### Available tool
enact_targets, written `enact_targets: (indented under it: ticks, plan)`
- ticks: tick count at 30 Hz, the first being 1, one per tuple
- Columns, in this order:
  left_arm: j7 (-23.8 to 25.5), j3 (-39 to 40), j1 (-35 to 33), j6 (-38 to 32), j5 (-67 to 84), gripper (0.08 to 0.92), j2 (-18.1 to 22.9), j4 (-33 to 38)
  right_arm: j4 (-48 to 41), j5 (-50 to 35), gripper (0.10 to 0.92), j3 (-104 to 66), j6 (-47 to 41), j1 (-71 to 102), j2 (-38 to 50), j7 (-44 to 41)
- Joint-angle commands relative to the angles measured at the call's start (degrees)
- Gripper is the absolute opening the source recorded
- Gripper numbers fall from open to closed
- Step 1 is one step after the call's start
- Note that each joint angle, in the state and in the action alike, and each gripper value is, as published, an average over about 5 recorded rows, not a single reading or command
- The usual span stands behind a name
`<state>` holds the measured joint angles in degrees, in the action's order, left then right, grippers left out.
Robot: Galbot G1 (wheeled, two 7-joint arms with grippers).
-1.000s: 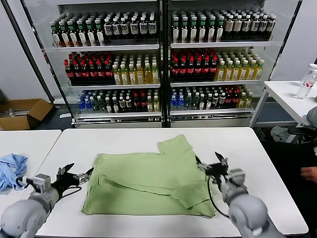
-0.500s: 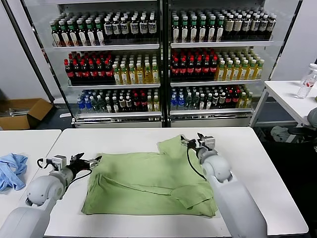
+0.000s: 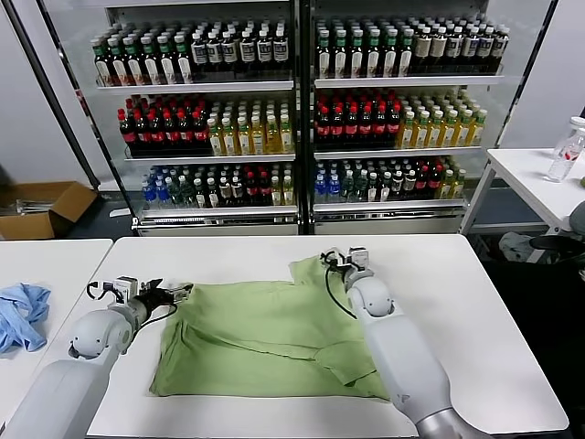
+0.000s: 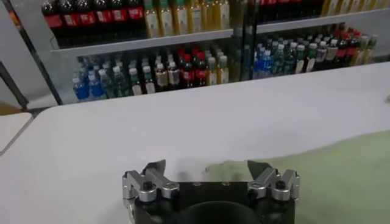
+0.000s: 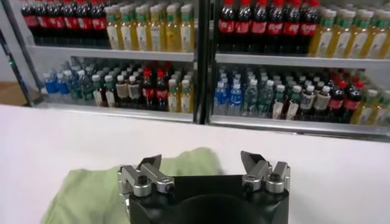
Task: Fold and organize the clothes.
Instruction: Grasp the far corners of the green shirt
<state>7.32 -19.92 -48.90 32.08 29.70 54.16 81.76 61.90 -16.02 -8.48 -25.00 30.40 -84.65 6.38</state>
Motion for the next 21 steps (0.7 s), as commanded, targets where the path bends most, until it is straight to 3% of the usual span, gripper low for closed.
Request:
enact_targets:
  ticks: [1, 5, 8, 21]
  plan:
    - [0.3, 1.6, 2.1, -0.2, -0.7, 0.823, 0.0, -2.9, -6.0, 1.7, 0.823, 0.1, 1.8, -2.1, -2.2, -0.3]
    - [1.1, 1.5, 1.7, -0.3, -0.7, 0.818, 0.1, -2.8, -5.8, 1.1, 0.823, -0.1, 1.8, -2.2, -2.0, -0.2]
    - [1.7, 1.4, 1.4, -1.1, -0.7, 0.767, 0.1, -3.2, -5.6, 0.6, 0.793, -0.1, 1.8, -2.2, -1.8, -0.2]
    - [2.8, 1.2, 0.1, -1.9, -1.1, 0.404, 0.4, -3.0, -5.3, 0.4, 0.429, -0.1, 2.1, -2.0, -1.9, -0.6]
